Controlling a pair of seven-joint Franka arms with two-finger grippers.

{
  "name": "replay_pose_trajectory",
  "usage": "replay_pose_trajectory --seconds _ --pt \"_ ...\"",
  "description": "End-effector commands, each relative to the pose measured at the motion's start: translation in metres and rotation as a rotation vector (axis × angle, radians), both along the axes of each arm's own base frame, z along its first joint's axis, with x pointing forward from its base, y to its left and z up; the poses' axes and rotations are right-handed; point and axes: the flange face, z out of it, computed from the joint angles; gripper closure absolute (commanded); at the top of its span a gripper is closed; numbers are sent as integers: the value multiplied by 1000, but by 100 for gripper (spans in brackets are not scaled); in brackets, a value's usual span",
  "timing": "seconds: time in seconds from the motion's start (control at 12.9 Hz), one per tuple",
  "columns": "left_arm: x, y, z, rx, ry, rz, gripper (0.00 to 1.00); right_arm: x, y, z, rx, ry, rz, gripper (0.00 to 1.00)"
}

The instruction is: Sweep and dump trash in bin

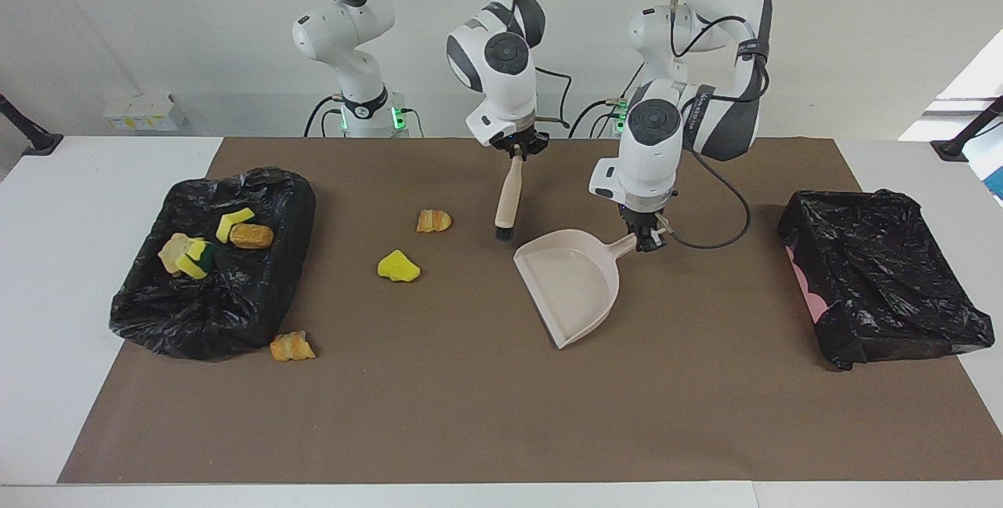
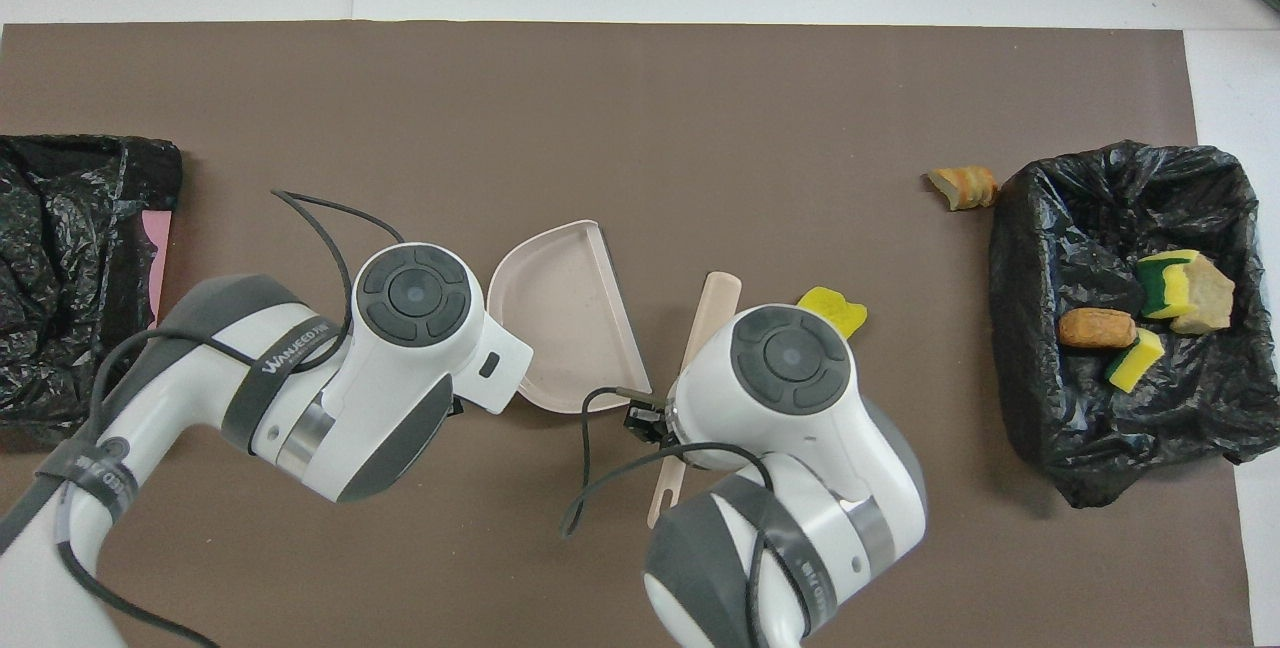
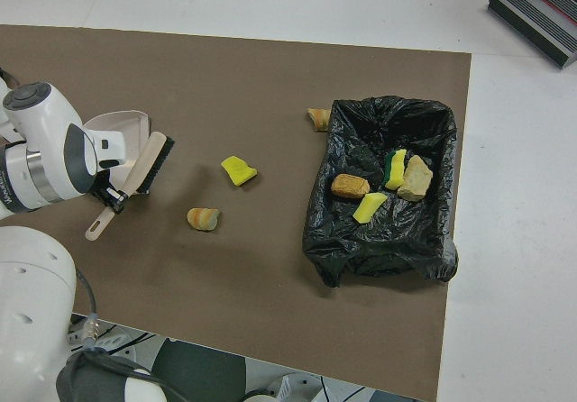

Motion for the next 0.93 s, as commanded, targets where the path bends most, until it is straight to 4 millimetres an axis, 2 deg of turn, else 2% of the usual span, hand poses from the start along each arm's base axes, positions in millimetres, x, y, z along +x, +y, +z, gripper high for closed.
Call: replay_pose_trajectory --seconds 0.0,0.15,0.31,0.46,0.7,0.85 --pt "-17 6 0 -2 -21 -8 100 45 -43 -4 -5 11 38 100" --pt "-28 -17 -7 -13 -19 -58 100 69 -96 -14 -33 3 127 100" --pt "-30 -17 -13 -26 -31 -67 100 90 -146 -23 -22 5 144 100" --pt "-31 -16 -14 -25 -31 -65 100 108 -194 -22 -45 -17 95 100" --pt "-31 -15 -15 -26 -33 -61 100 131 -241 -19 -88 -36 44 100" --pt "-30 -13 -16 -25 -32 -56 100 136 -256 -22 -132 -45 47 100"
